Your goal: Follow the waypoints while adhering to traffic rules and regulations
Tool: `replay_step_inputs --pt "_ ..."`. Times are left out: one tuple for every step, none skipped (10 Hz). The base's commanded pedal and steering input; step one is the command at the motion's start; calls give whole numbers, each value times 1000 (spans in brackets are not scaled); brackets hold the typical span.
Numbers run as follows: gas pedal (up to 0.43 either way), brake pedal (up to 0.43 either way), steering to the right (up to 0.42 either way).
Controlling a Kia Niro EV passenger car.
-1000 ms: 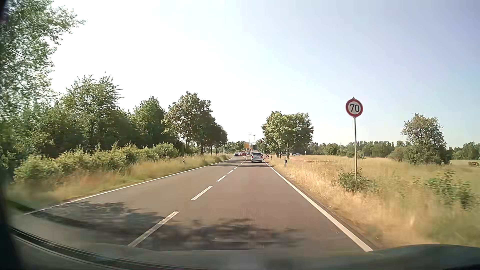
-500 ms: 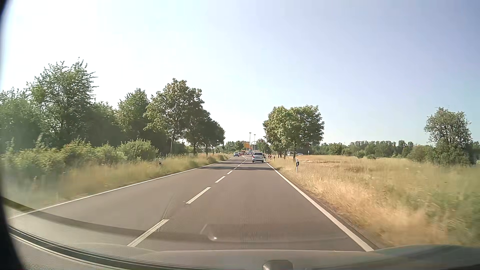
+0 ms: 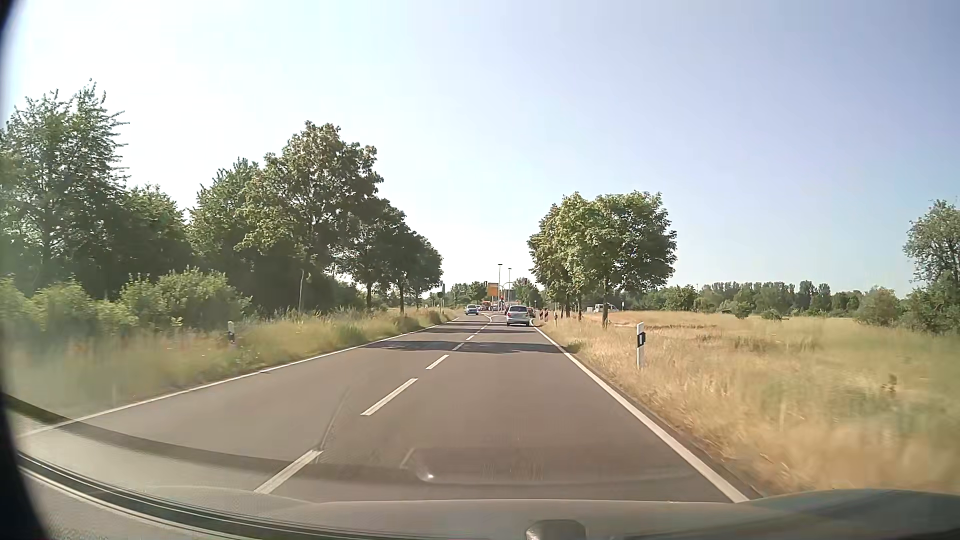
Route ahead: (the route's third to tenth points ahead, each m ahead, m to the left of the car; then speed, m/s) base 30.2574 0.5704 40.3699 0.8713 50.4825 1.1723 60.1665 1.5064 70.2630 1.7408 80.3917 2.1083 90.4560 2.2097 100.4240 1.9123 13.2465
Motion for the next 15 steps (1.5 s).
replay_step_inputs --pt "0 171 1" --pt "0 171 2" --pt "0 171 1" --pt "0 171 1" --pt "0 171 1" --pt "0 171 1" --pt "0 171 1" --pt "0 171 1" --pt "0 171 1" --pt "0 171 1" --pt "0 171 1" --pt "0 171 1" --pt "0 171 1" --pt "0 171 1" --pt "0 171 1"
